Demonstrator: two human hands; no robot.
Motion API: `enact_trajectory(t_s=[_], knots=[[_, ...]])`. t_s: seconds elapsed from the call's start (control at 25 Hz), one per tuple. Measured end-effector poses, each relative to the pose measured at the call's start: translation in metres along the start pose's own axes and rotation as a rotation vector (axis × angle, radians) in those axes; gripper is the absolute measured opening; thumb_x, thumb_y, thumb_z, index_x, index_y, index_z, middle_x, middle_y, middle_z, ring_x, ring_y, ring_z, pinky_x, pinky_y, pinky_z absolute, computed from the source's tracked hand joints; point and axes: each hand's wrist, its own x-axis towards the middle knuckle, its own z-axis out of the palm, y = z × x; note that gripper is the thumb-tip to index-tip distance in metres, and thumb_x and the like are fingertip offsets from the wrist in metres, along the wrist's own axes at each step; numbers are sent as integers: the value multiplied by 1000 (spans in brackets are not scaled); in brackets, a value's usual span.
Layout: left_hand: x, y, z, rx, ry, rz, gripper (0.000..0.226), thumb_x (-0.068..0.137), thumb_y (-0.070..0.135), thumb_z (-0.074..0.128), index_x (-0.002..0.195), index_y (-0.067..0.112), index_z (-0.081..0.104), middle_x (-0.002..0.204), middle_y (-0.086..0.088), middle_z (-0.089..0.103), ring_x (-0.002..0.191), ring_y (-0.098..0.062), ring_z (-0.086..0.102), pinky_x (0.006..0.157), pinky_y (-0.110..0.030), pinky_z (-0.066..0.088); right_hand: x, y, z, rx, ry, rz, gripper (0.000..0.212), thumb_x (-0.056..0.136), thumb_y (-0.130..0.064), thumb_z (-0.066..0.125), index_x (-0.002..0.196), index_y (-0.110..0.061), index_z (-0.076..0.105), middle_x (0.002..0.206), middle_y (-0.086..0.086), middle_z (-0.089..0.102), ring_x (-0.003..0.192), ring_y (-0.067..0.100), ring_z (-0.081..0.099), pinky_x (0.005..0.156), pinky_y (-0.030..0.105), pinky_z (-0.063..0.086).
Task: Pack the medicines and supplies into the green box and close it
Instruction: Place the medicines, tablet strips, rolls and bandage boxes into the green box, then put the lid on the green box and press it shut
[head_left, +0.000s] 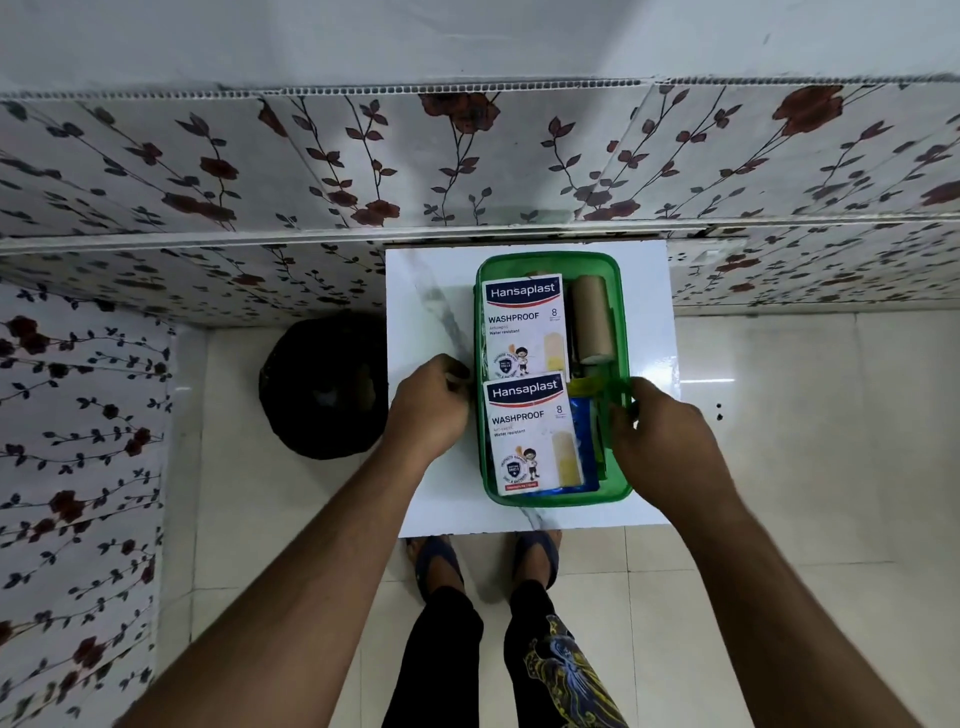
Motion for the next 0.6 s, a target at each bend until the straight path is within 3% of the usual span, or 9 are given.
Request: enact_trajectory(t_s=[0.2, 0.48, 0.6], knots=[[3, 6, 4, 18, 49, -14, 23, 90, 18, 52, 107, 14, 67, 104, -5, 72, 96, -25, 65, 77, -31, 49, 4, 7, -1, 160, 12, 2, 21, 97, -17, 42, 93, -7, 60, 81, 10, 69, 72, 31, 64, 67, 45, 56], [3, 16, 15, 125, 101, -14, 16, 81, 25, 64, 88, 13, 71, 90, -7, 73, 85, -29, 65, 74, -34, 51, -4, 19, -28, 325, 76, 66, 18, 96, -11, 46, 90, -9, 62, 78, 0, 66, 69, 26, 62, 56, 38, 50], [-6, 20, 8, 62, 78, 10, 12, 79, 23, 64, 87, 17, 70, 76, -4, 71, 75, -25, 67, 69, -32, 53, -9, 26, -38, 350, 76, 93, 17, 97, -11, 47, 93, -11, 64, 79, -5, 66, 70, 23, 64, 61, 37, 53]])
